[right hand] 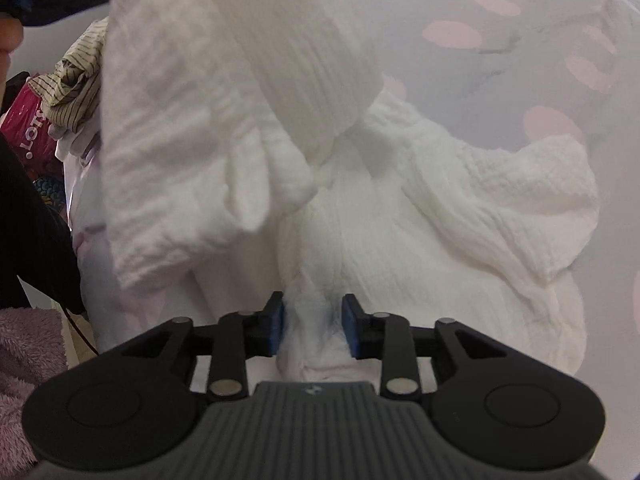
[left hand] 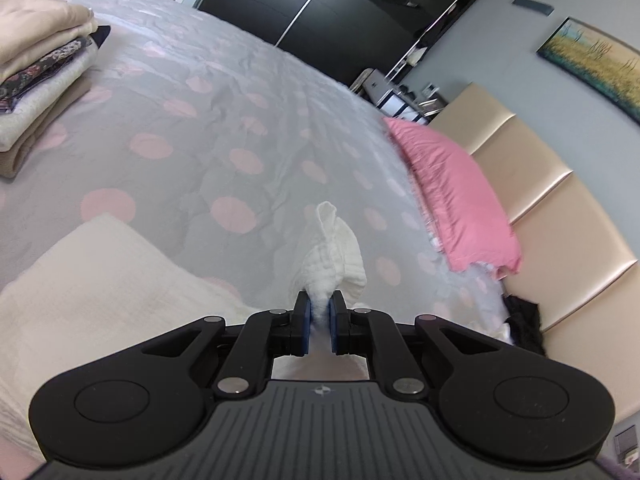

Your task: Fold clothes

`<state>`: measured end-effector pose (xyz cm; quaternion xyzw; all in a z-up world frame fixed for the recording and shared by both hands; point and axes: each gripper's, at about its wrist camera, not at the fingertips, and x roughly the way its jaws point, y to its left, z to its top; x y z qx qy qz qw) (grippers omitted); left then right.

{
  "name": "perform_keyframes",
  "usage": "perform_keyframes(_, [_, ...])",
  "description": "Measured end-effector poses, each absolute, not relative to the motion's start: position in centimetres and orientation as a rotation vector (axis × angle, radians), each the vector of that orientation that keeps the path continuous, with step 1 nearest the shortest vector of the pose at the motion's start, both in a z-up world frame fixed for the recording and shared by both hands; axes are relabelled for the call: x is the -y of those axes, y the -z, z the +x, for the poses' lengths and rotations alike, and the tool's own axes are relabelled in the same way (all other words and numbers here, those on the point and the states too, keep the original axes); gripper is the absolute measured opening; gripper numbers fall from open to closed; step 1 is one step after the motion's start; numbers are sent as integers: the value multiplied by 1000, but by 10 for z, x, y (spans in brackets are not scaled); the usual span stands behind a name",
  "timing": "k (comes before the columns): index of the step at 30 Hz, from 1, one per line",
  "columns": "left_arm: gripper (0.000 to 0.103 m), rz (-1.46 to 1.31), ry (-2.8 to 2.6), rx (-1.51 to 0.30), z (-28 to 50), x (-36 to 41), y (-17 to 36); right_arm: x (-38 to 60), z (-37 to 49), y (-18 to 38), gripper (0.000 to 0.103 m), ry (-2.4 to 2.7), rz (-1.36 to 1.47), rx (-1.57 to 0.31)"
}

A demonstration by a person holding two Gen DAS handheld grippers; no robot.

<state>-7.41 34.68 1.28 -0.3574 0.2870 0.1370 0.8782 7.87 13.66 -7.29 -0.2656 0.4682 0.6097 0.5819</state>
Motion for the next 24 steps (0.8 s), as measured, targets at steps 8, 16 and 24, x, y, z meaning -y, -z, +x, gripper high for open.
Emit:
perform_keyframes(8, [7, -735, -299, -632, -70, -351, -4, -115, 158, 45, 54, -1154, -348, -1037])
perform_keyframes(16, [7, -743, -286, -647, -69, -356, 2, -130, 207, 70, 58, -913, -224, -1057])
perform_keyframes(24, [7, -744, -275, -659, -69, -357, 6, -148, 232, 84, 56, -886, -110, -1081])
